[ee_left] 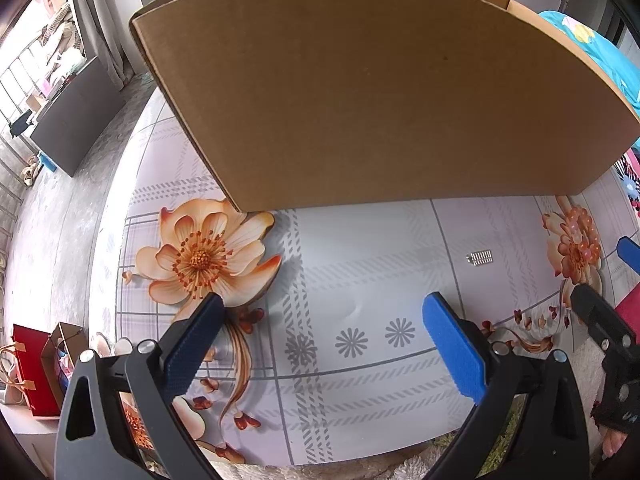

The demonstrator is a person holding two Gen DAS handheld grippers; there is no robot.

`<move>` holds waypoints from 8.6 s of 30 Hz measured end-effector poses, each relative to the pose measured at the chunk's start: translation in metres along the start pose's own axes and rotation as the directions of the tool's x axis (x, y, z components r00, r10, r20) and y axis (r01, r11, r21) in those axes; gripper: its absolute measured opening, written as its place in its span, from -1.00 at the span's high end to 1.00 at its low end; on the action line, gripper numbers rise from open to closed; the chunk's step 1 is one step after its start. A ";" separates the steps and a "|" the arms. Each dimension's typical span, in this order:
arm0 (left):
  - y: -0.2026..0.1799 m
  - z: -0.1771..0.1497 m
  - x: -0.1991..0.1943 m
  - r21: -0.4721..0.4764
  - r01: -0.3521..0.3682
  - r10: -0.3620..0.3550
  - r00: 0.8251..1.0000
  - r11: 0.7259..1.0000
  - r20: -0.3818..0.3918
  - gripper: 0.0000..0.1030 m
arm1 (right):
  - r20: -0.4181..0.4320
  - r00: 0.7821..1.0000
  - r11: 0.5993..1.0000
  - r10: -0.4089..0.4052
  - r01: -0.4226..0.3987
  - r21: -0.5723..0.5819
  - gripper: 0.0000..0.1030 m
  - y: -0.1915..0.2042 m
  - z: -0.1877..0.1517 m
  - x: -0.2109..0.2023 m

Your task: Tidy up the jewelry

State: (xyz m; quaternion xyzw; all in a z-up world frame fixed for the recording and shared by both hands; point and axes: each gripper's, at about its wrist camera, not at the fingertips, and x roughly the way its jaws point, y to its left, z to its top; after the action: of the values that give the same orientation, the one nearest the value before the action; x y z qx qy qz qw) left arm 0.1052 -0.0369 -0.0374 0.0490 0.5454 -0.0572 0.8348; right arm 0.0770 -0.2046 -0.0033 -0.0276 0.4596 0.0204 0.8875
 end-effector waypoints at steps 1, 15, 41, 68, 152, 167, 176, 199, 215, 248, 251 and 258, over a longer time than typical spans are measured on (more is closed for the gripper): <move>0.000 0.000 0.000 0.000 0.000 0.000 1.000 1.000 0.000 -0.89 | 0.002 1.000 1.000 0.016 -0.016 -0.009 -0.84 0.002 0.000 0.000; 0.000 0.001 0.001 -0.004 0.001 -0.001 1.000 1.000 -0.005 -0.89 | 0.003 0.996 0.994 0.086 -0.086 -0.066 -0.84 0.020 -0.007 -0.001; 0.001 -0.001 0.001 0.026 0.018 -0.019 0.999 0.999 0.032 -0.92 | 0.012 0.979 0.979 0.202 -0.202 -0.023 -0.84 0.018 -0.012 -0.002; -0.052 0.005 -0.014 0.215 0.248 -0.268 0.961 0.945 0.069 0.43 | 0.086 0.976 0.974 0.199 -0.207 0.091 -0.84 -0.027 -0.043 -0.030; -0.016 0.049 -0.133 0.305 0.368 -0.461 0.818 0.879 0.343 0.99 | 0.140 0.942 0.870 0.305 -0.335 0.361 0.86 -0.144 0.005 -0.029; -0.027 0.160 -0.007 0.093 0.551 -0.514 0.818 0.830 -0.257 0.99 | 0.338 0.854 0.839 0.396 -0.486 0.243 0.86 -0.163 0.093 -0.081; -0.032 0.177 0.044 0.010 0.461 -0.410 0.797 0.887 -0.443 0.97 | 0.121 0.848 0.833 0.517 -0.530 0.155 0.86 -0.124 0.159 -0.019; 0.002 0.172 -0.034 0.099 0.471 -0.451 0.876 0.877 -0.169 -0.01 | -0.136 0.968 0.952 0.212 -0.236 -0.193 0.77 -0.060 0.203 0.038; 0.026 0.113 -0.113 0.125 0.412 -0.430 0.855 0.903 0.289 -0.62 | 0.125 0.919 0.920 0.375 -0.385 0.075 0.53 -0.085 0.153 -0.054; 0.020 0.040 -0.138 -0.058 -0.061 0.080 0.899 0.996 0.431 -0.89 | 0.345 0.936 0.991 0.069 -0.105 0.087 -0.84 -0.035 0.054 -0.124; 0.016 0.035 -0.139 -0.068 -0.067 0.090 0.897 0.995 0.433 -0.89 | 0.370 0.928 0.996 0.025 -0.057 0.075 -0.84 -0.031 0.047 -0.128; 0.013 0.030 -0.129 -0.088 -0.061 0.090 0.922 0.994 0.377 -0.89 | 0.335 0.942 0.995 0.022 -0.053 0.084 -0.84 -0.030 0.034 -0.117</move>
State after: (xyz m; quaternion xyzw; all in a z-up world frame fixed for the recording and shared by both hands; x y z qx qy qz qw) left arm 0.0828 -0.0227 0.0926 0.0268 0.3727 -0.0128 0.9275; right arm 0.0391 -0.2335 0.1125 0.0257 0.3035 0.0206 0.9523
